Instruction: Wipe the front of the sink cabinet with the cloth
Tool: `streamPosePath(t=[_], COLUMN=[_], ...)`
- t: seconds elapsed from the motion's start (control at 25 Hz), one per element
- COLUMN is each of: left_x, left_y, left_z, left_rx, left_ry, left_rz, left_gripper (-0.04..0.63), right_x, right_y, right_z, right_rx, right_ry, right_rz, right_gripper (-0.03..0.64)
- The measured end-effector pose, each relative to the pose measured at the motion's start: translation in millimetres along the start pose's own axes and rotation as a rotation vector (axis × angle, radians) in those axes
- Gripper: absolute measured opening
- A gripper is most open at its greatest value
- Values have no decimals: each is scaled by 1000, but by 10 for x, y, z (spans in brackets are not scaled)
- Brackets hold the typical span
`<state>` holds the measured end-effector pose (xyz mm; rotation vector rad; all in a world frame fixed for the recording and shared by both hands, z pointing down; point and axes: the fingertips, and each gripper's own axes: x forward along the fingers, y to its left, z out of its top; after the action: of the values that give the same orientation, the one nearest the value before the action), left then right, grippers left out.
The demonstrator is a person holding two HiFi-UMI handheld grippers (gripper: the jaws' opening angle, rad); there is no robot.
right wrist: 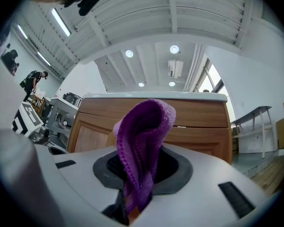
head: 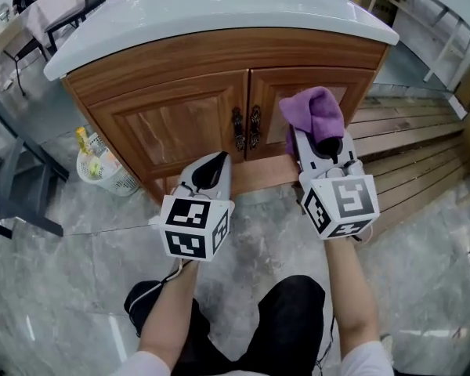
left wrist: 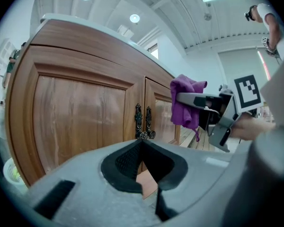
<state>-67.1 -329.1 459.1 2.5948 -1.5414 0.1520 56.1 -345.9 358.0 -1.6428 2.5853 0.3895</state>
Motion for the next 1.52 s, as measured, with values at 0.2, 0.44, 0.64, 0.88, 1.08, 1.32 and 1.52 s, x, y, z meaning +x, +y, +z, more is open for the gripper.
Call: streamPosePath(t=[0.2,0.44,0.64,0.88,1.08,1.32,1.52], left_x=[-93,-484,-881,-1231,-1623,-2063,-2412], left_y=[-132,-262,-442,-764,-1048,-1440,-1631], left_z=[192,471,977,1737,2353,3048,3423], left_rx=[-2,-14,-37,-78,-131,-82,-122], left_ry=[-13,21,47,95,129,140,115], left_rz=[-47,-8,3,22,50,107,130], left_gripper=[6,6,6,6,6,6,6], right_x=[62,11,-174,-454,-795,-1175,-1407], right_y=[263,431,577,583,574,516,584], right_z=[-62,236,663,1395,2096,2928,3452], right_rx=[75,135,198,229,249,263,264], right_ry=[78,172,253,321,355,346,310], right_rz=[46,81,103,118,141,177,187], right_gripper=[84,84,84,84,84,84,84])
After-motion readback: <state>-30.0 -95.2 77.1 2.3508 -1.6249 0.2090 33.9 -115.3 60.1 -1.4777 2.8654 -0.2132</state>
